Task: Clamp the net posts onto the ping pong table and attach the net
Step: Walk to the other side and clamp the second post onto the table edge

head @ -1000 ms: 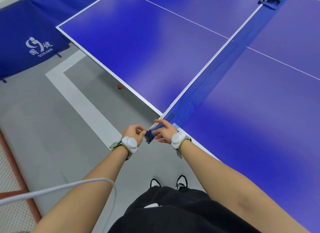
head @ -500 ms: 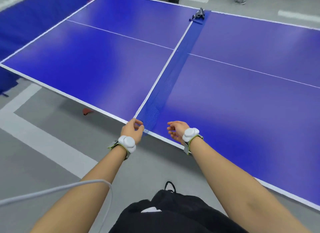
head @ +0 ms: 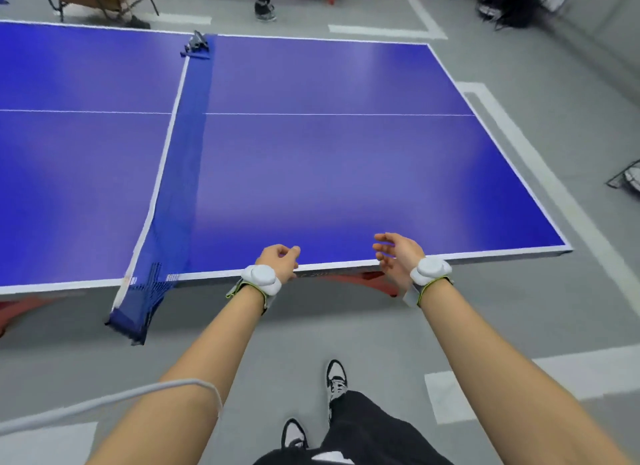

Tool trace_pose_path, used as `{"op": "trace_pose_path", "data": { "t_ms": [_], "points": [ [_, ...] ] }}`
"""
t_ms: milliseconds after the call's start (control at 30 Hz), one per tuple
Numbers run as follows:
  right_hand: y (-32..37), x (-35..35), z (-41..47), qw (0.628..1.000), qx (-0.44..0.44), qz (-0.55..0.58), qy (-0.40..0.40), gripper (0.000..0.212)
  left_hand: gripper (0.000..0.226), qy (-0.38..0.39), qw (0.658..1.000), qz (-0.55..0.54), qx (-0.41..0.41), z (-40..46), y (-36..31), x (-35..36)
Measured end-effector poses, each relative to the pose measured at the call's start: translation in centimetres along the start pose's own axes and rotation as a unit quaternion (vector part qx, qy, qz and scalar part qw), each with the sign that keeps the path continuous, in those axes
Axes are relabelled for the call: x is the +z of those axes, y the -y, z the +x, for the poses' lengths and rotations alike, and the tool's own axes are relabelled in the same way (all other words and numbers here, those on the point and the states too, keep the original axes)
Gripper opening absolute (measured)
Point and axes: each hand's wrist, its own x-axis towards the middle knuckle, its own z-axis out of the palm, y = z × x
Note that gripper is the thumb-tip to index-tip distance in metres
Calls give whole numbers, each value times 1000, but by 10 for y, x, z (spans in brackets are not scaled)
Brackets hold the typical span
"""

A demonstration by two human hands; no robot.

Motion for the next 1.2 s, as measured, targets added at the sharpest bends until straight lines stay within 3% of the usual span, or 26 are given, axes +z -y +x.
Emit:
{"op": "trace_pose_path", "data": {
  "t_ms": [233,367,733,967,1200],
  "points": [
    [33,-160,-18,997,-20,-1,-76,15,22,107,987,98,72,-32,-66,130],
    [50,-286,-25,992,-43,55,-107,21,23,164,972,130,106,-54,-119,243],
    [109,-591,-26,975,-72,57,-203,19,25,242,956,99,130,-107,-254,555],
    [135,-688,-1,977,-79,59,-188,6,22,282,944,111,132,-134,-292,678],
    [196,-782,77,982,-79,52,-165,9,17,280,951,74,108,-75,-353,793]
  ]
}}
